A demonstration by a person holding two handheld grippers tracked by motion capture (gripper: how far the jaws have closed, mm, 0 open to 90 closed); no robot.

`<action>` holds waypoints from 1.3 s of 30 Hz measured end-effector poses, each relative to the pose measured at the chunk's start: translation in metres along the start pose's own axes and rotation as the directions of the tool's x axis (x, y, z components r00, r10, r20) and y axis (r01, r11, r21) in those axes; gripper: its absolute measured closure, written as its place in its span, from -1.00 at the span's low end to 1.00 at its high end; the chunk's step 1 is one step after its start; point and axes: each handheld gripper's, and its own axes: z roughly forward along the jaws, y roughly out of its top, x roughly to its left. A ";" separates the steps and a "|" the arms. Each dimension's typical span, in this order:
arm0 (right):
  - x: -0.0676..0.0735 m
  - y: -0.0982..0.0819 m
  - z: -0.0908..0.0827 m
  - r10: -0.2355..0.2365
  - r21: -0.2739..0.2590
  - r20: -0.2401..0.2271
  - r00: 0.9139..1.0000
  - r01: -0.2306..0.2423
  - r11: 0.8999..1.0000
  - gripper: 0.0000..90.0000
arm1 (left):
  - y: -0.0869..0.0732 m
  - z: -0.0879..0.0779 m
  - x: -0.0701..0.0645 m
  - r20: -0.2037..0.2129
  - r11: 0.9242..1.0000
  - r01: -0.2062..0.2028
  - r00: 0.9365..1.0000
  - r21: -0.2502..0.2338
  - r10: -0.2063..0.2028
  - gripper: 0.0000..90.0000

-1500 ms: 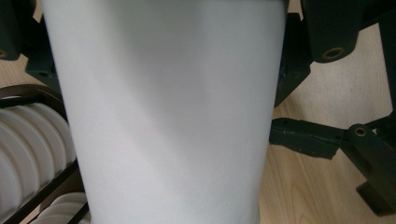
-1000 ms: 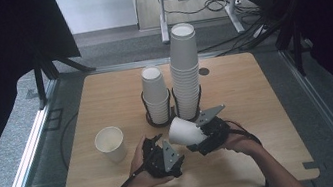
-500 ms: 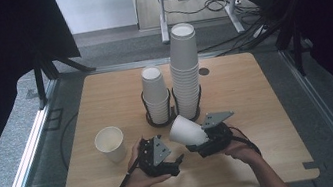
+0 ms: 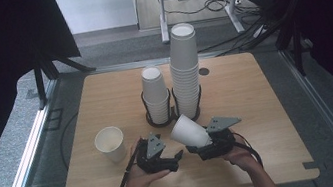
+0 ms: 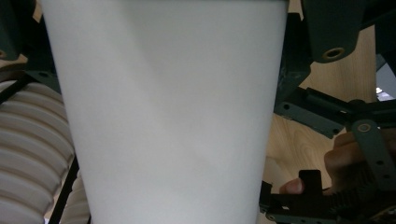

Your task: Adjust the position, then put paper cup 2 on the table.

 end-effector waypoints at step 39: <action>0.013 -0.016 -0.006 0.026 -0.215 0.046 0.999 -0.015 0.977 -0.52 | -0.007 -0.014 0.019 0.125 0.977 0.203 0.973 -0.062 -0.195 -0.80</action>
